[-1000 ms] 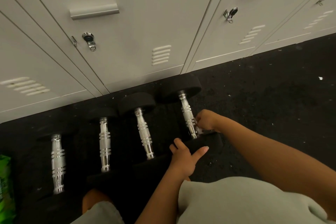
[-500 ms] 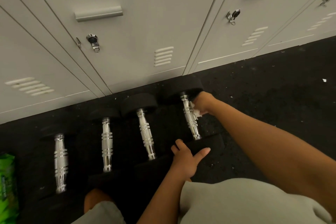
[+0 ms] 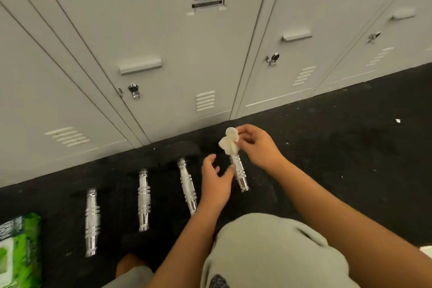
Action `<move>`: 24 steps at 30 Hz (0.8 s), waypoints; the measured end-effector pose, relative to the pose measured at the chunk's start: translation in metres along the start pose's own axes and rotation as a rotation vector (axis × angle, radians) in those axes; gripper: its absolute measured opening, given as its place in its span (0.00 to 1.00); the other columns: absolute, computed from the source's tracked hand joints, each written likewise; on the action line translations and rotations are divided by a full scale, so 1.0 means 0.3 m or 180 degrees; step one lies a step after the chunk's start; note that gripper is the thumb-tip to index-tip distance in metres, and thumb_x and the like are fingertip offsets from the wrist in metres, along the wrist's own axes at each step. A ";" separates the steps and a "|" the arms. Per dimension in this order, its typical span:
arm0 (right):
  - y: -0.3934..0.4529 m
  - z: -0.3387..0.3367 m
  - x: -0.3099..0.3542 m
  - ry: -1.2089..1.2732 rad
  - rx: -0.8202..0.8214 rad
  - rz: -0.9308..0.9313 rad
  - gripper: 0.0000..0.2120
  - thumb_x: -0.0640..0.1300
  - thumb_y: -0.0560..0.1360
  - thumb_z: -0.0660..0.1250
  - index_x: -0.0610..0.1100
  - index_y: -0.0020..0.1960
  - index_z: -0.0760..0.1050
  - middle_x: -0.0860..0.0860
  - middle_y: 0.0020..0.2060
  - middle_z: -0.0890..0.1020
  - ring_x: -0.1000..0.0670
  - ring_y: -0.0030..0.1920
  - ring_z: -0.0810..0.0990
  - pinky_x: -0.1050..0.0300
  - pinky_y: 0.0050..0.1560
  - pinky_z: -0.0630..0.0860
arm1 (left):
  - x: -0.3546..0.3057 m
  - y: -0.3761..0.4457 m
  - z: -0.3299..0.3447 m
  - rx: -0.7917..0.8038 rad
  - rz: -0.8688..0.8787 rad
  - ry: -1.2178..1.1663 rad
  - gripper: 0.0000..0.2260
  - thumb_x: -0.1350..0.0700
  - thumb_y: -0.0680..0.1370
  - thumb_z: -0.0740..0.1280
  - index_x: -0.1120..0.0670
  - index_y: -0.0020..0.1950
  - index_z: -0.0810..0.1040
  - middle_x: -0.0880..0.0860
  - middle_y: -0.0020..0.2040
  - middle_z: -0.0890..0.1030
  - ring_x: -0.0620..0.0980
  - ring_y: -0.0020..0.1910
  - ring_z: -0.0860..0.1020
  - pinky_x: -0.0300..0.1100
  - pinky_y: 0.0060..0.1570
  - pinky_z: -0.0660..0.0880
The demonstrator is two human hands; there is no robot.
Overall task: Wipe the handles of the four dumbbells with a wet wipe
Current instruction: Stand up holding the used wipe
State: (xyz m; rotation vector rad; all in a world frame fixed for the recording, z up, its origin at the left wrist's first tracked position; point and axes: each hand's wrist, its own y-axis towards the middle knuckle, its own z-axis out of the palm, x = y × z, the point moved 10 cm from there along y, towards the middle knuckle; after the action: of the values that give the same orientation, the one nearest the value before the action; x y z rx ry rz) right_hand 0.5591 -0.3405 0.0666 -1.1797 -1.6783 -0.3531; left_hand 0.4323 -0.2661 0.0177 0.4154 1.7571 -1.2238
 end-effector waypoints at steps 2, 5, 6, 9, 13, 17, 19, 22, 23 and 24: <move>-0.054 -0.036 0.147 0.0429 0.0009 -0.0183 0.10 0.37 0.76 0.65 0.41 0.57 0.75 0.45 0.48 0.84 0.49 0.50 0.82 0.61 0.49 0.78 | -0.207 -0.054 -0.070 -0.0147 0.0510 -0.0258 0.27 0.58 0.78 0.67 0.51 0.75 0.60 0.50 0.74 0.64 0.47 0.67 0.71 0.34 0.58 0.70; -0.148 -0.089 0.409 0.0724 0.0070 -0.0628 0.10 0.38 0.76 0.65 0.43 0.57 0.77 0.47 0.49 0.83 0.50 0.50 0.82 0.60 0.50 0.80 | -0.503 -0.198 -0.170 -0.0255 0.1288 -0.0434 0.26 0.58 0.78 0.66 0.49 0.74 0.62 0.46 0.67 0.70 0.36 0.54 0.76 0.23 0.44 0.73; -0.183 -0.103 0.501 0.0770 0.0085 -0.0779 0.09 0.39 0.76 0.65 0.44 0.56 0.78 0.49 0.49 0.83 0.51 0.49 0.82 0.61 0.50 0.80 | -0.585 -0.258 -0.203 -0.0276 0.1521 -0.0471 0.25 0.58 0.78 0.67 0.48 0.74 0.63 0.44 0.65 0.73 0.35 0.52 0.77 0.22 0.43 0.73; -0.294 -0.107 0.776 0.0871 0.0236 -0.1223 0.09 0.38 0.75 0.66 0.43 0.55 0.79 0.48 0.46 0.82 0.55 0.44 0.81 0.65 0.46 0.79 | -0.772 -0.447 -0.324 -0.0440 0.2067 -0.0494 0.22 0.58 0.76 0.69 0.47 0.69 0.71 0.44 0.62 0.77 0.39 0.57 0.78 0.29 0.50 0.76; -0.461 -0.011 1.065 0.0909 0.0692 -0.1680 0.09 0.35 0.73 0.68 0.39 0.53 0.79 0.42 0.43 0.83 0.54 0.41 0.81 0.68 0.41 0.78 | -0.901 -0.700 -0.566 -0.1032 0.2547 -0.0501 0.16 0.62 0.73 0.72 0.47 0.56 0.79 0.47 0.56 0.82 0.44 0.54 0.81 0.33 0.49 0.77; -0.617 0.155 1.258 0.0902 0.1200 -0.1945 0.09 0.35 0.74 0.67 0.39 0.53 0.80 0.43 0.43 0.85 0.55 0.41 0.82 0.68 0.43 0.78 | -0.905 -0.921 -0.798 -0.1509 0.2766 -0.0454 0.13 0.64 0.71 0.73 0.48 0.51 0.81 0.42 0.46 0.85 0.42 0.50 0.82 0.29 0.45 0.76; -0.700 0.260 1.335 0.0871 0.1505 -0.2044 0.09 0.36 0.76 0.66 0.43 0.53 0.81 0.44 0.45 0.85 0.53 0.44 0.83 0.64 0.48 0.80 | -0.874 -1.026 -0.919 -0.1802 0.2821 -0.0427 0.13 0.63 0.71 0.73 0.48 0.50 0.82 0.43 0.46 0.85 0.41 0.49 0.82 0.29 0.45 0.76; -0.815 0.405 1.428 0.0795 0.1808 -0.2194 0.09 0.40 0.77 0.64 0.48 0.52 0.81 0.49 0.47 0.85 0.53 0.48 0.82 0.61 0.52 0.79 | -0.806 -1.171 -1.110 -0.2287 0.2856 -0.0332 0.12 0.64 0.71 0.72 0.49 0.50 0.82 0.50 0.47 0.83 0.40 0.46 0.81 0.29 0.45 0.75; -0.842 0.443 1.452 0.0813 0.1845 -0.2209 0.08 0.40 0.77 0.64 0.48 0.52 0.81 0.51 0.47 0.84 0.54 0.48 0.82 0.61 0.52 0.78 | -0.777 -1.210 -1.176 -0.2459 0.2802 -0.0293 0.13 0.65 0.71 0.73 0.50 0.50 0.82 0.51 0.47 0.82 0.38 0.45 0.81 0.29 0.44 0.75; -0.865 0.477 1.477 0.0844 0.1860 -0.2222 0.08 0.41 0.77 0.64 0.47 0.53 0.81 0.52 0.47 0.84 0.56 0.48 0.82 0.61 0.52 0.78 | -0.746 -1.243 -1.246 -0.2628 0.2749 -0.0296 0.13 0.65 0.70 0.73 0.51 0.50 0.82 0.51 0.47 0.82 0.37 0.45 0.80 0.29 0.44 0.75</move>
State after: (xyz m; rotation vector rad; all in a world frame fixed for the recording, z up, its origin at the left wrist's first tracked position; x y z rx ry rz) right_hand 0.2592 -0.1290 0.4534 -0.0926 -1.7423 -0.3827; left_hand 0.1023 -0.0600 0.4390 0.5131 1.5587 0.1055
